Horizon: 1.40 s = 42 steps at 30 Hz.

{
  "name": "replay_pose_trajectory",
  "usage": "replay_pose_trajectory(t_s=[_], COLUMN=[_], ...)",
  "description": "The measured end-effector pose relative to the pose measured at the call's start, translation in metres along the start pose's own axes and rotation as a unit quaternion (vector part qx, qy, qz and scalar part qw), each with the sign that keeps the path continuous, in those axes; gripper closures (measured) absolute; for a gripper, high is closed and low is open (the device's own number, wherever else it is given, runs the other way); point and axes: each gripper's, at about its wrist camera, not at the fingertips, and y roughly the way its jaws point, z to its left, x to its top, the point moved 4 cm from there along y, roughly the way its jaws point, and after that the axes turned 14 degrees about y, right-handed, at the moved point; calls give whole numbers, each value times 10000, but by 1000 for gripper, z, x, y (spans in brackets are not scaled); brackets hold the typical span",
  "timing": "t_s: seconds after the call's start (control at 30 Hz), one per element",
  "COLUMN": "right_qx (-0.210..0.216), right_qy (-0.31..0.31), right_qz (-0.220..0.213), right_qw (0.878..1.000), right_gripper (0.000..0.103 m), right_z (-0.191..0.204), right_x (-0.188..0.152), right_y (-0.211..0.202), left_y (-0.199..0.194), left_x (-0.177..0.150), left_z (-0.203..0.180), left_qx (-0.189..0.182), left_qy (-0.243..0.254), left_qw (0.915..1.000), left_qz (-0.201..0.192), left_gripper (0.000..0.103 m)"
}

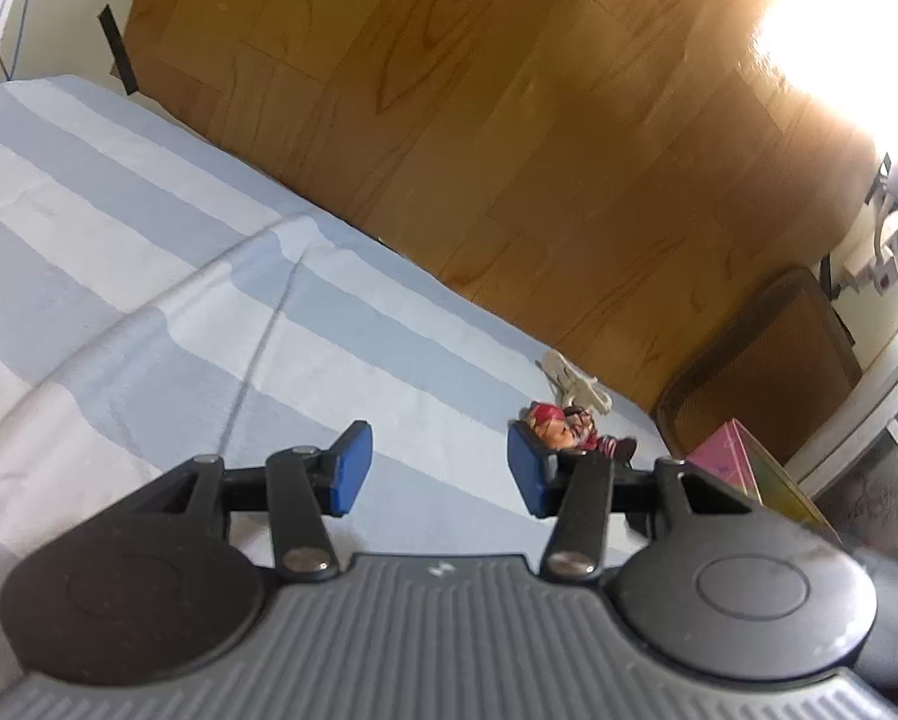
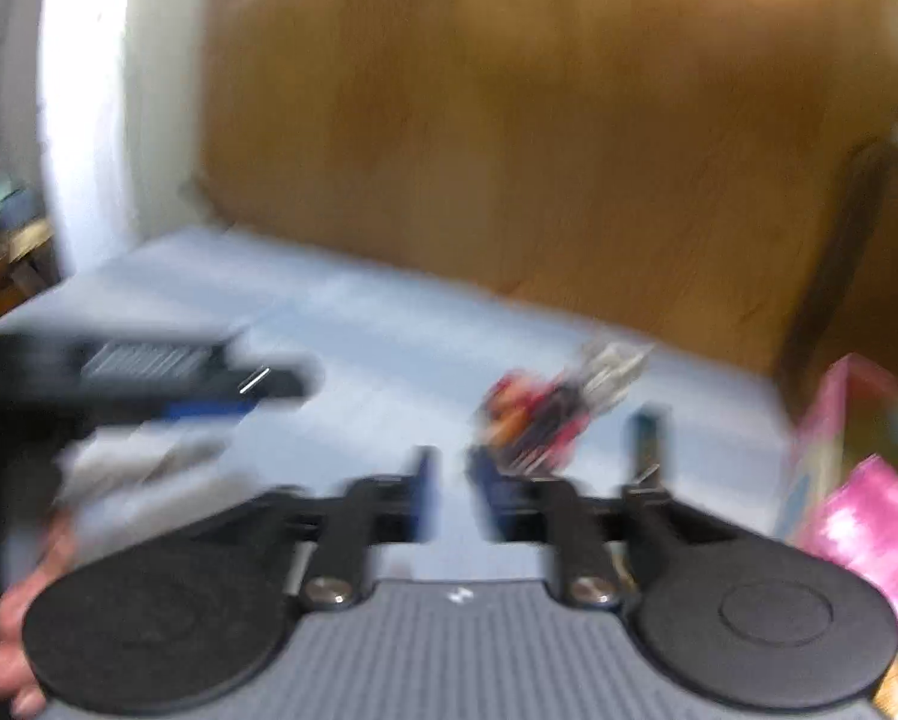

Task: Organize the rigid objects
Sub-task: 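Move the right tool to the red toy figure and grasp it, then carry the red toy figure into the pink tin and open the right tool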

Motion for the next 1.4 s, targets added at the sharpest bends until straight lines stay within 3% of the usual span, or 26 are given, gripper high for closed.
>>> replay_pose_trajectory(t_s=[0.07, 0.27, 0.37, 0.43, 0.47, 0.63, 0.73, 0.97, 1.13, 1.23, 1.3, 1.4], right_qx=[-286, -863, -873, -892, -835, 122, 568, 736, 216, 58, 140, 193], right_qy=[415, 690, 567, 545, 547, 1102, 801, -40, -437, -156, -11, 14], right_qz=[-338, 112, 433, 419, 431, 772, 697, 320, 21, 103, 187, 76], right_qw=[9982, 9938, 9936, 9936, 9941, 9908, 9927, 9968, 9988, 9998, 9997, 9998], right_gripper=[2, 15, 53, 56, 69, 70, 70, 70, 70, 69, 53, 37], right_z=[-11, -17, -17, -16, -15, -9, 0, 12, 0, -15, -24, -31], right_x=[13, 23, 21, 17, 16, 0, -22, -71, -97, -108, -115, -119], right_y=[8, 73, 96, 97, 94, 70, 31, -53, -94, -104, -107, -111], left_y=[-2, -4, -3, -4, -5, -10, -9, 2, 9, 5, -4, -18], left_x=[1, 5, 7, 7, 7, 8, 7, 1, -7, -18, -32, -54], left_z=[2, 9, 9, 10, 11, 10, 9, 1, -18, -36, -45, -57], left_qx=[8, -33, -88, -138, -178, -308, -399, -735, -1156, -1571, -1819, -2041], left_qy=[-51, -173, -193, -230, -255, -306, -352, -293, 79, 271, 327, 437], left_qw=[10000, 9998, 9997, 9996, 9995, 9990, 9985, 9966, 9919, 9843, 9785, 9707], left_qz=[-39, -112, -80, -74, -79, -137, -94, 216, 518, 762, 912, 1193], left_gripper=[48, 48, 48, 48, 48, 43, 42, 42, 42, 42, 42, 35])
